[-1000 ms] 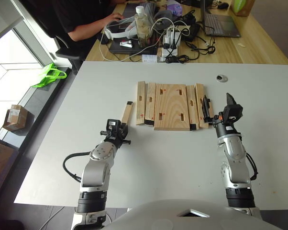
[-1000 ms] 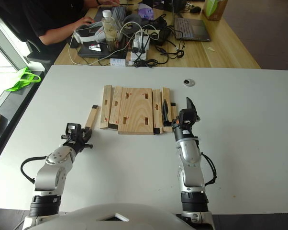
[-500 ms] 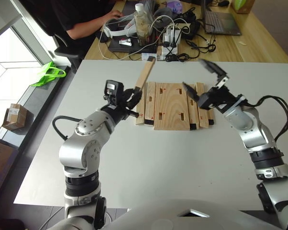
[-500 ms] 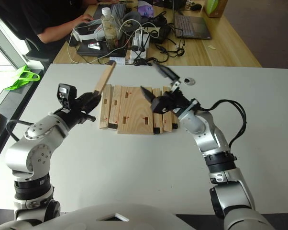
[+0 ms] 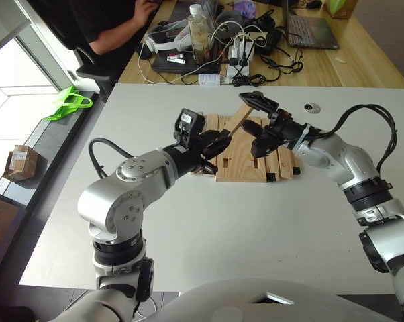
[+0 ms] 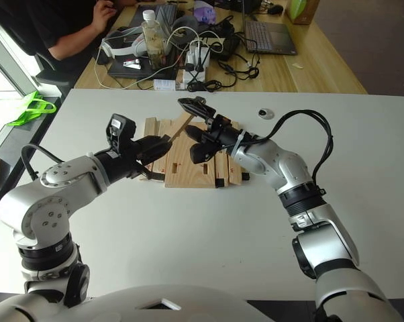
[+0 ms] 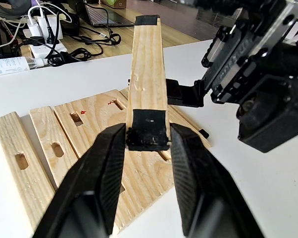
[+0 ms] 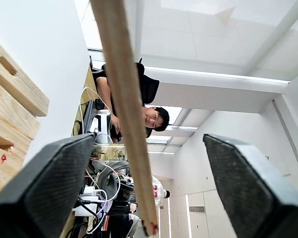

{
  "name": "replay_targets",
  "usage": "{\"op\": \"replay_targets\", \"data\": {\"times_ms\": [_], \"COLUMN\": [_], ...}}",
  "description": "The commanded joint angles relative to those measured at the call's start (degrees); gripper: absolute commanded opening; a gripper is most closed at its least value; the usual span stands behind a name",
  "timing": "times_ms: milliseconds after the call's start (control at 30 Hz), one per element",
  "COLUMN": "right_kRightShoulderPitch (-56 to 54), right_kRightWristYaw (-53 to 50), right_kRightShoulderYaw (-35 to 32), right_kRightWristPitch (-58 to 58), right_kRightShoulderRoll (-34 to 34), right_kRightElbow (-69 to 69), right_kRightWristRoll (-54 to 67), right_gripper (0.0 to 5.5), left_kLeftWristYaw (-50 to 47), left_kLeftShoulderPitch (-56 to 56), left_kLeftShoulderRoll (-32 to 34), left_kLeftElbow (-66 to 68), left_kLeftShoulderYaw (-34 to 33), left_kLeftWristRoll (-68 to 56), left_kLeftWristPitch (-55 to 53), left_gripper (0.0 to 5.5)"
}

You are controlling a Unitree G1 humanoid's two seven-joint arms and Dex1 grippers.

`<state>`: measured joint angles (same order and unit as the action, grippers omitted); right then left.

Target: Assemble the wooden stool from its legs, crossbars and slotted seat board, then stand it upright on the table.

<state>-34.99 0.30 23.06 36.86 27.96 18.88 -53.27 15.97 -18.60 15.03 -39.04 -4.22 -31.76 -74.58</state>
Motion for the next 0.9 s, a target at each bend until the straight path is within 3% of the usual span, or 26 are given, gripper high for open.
{"op": "replay_targets", "data": {"times_ms": [33, 433, 667, 700, 900], "right_kRightShoulderPitch": [-1.10, -1.55, -3.00, -3.20, -3.09], "right_kRightWristYaw": [-0.49, -0.67, -0.67, -0.69, -0.47], "right_kRightShoulderYaw": [0.97, 3.54, 4.97, 5.12, 5.43], "right_kRightWristPitch": [1.11, 1.50, 1.17, 1.17, 0.88], "right_kRightShoulderRoll": [0.39, 0.11, 0.23, 0.24, 0.06], "right_kRightElbow": [-0.64, 0.62, 3.08, 3.42, 4.87], "right_kRightWristRoll": [0.83, 0.09, -0.73, -0.71, 0.57], "right_gripper": [3.39, 1.37, 0.57, 0.54, 0.39], "left_kLeftWristYaw": [-1.52, -2.84, -2.09, -1.93, -2.62], "left_kLeftShoulderPitch": [-1.21, -1.75, -1.35, -1.23, -1.92], "left_kLeftShoulderRoll": [-0.55, -1.52, -0.68, -0.53, -0.91], "left_kLeftElbow": [0.36, -0.03, -0.78, -0.91, -0.20], "left_kLeftShoulderYaw": [-0.81, -0.24, 0.46, 0.49, -1.32], "left_kLeftWristRoll": [-0.17, -1.03, -1.50, -1.54, -1.71], "left_kLeftWristPitch": [-1.11, -2.11, -1.65, -1.17, 0.47], "left_gripper": [1.30, 1.30, 1.30, 1.66, 2.43]}}
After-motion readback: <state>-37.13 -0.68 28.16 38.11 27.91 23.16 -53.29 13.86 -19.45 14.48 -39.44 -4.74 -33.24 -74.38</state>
